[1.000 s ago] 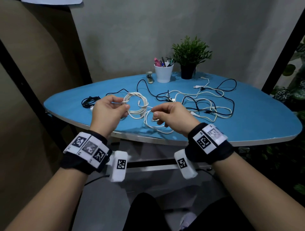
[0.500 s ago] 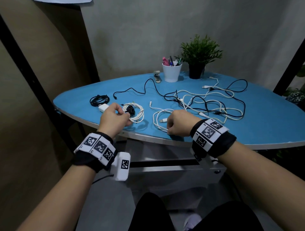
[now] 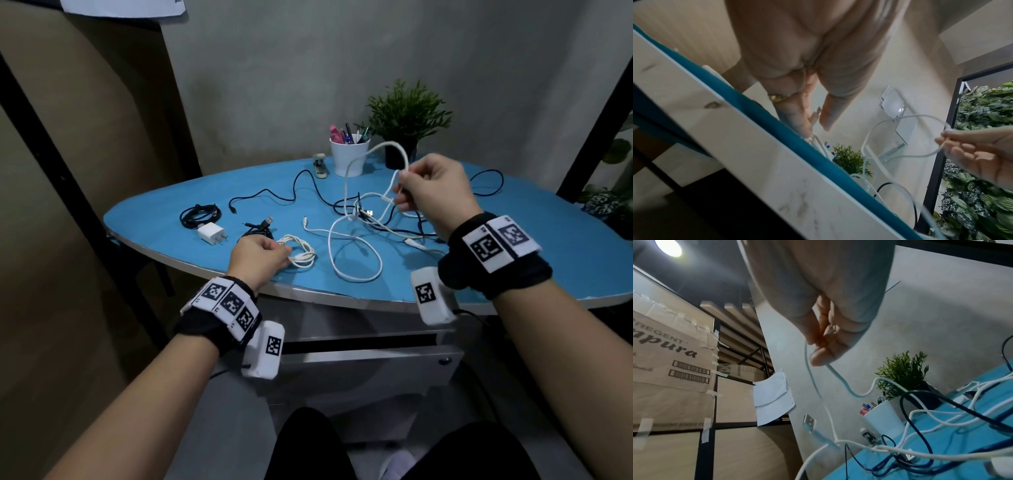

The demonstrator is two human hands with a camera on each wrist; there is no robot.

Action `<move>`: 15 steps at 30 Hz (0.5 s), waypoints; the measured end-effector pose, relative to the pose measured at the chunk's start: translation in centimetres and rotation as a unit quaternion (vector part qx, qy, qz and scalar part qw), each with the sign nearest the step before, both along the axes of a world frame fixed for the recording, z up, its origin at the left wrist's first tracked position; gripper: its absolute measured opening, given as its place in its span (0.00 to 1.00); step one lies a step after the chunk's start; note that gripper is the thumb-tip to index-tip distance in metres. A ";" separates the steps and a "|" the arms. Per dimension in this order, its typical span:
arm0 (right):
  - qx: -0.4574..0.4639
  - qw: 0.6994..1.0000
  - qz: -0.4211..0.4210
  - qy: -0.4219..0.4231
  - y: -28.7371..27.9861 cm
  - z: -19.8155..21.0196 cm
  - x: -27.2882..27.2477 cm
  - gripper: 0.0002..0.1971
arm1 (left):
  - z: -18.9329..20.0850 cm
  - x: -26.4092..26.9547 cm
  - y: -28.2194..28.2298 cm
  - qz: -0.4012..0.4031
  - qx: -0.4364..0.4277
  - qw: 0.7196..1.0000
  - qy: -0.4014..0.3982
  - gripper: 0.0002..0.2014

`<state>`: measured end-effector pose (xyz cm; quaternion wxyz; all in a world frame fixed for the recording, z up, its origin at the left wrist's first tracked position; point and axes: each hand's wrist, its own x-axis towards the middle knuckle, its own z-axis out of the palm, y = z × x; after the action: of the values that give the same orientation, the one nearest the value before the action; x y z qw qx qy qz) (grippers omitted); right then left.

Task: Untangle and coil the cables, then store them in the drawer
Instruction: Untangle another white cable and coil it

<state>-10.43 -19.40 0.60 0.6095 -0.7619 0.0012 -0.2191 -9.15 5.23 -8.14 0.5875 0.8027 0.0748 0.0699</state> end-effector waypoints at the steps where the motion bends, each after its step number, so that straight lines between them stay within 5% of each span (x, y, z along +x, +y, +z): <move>1: 0.019 0.999 0.002 -0.028 0.0 0.3 -0.2 0.10 | 0.0 0.4 -0.2 -0.002 0.038 0.999 -0.001 0.06; 8: 0.059 0.993 0.007 -0.103 -0.6 0.5 -1.0 0.09 | 1.4 0.7 -0.8 -0.078 0.183 0.979 0.044 0.23; 15: -0.057 0.996 0.054 -0.039 -0.5 -0.9 -3.0 0.06 | 4.5 -1.8 -2.2 -0.083 0.144 0.975 -0.150 0.22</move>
<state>-13.48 -19.94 -0.30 0.5753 -0.7854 -0.0767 -0.2152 -10.92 3.04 -3.68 0.4743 0.8625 -0.0920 0.1508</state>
